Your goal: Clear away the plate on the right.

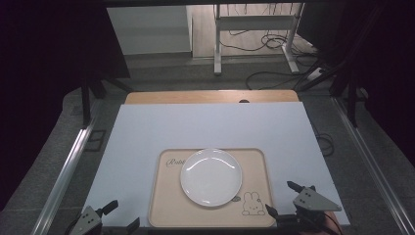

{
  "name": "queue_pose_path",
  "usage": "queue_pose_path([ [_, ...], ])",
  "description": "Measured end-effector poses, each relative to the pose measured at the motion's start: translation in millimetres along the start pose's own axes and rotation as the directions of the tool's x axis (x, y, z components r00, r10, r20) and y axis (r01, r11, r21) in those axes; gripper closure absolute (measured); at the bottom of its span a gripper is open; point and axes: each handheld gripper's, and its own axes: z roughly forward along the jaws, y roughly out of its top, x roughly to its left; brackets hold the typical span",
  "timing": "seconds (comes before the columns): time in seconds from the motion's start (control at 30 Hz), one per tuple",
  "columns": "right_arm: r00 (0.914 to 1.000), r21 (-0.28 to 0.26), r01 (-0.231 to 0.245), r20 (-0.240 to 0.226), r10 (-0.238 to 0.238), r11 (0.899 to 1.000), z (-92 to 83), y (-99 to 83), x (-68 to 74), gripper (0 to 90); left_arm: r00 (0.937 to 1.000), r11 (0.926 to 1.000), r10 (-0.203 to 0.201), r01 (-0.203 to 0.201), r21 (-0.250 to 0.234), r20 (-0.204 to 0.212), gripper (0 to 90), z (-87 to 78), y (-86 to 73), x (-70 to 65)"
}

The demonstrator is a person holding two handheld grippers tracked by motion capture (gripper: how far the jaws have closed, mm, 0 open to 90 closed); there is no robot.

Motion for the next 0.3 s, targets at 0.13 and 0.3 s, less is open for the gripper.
queue_pose_path([
  [0.13,0.9992,-0.009,-0.039,-0.002,0.039,0.999,-6.5,-7.3,-5.5,2.5,1.0,1.0,0.001,-0.001,0.001,0.0,4.1,0.1,0.1,-0.1],
  [0.3,0.9981,-0.024,-0.061,-0.009,0.061,0.998,-9.5,-10.4,-8.4,2.1,1.0,1.0,0.001,-0.001,0.004,0.0,4.1,0.8,0.4,-0.4],
])
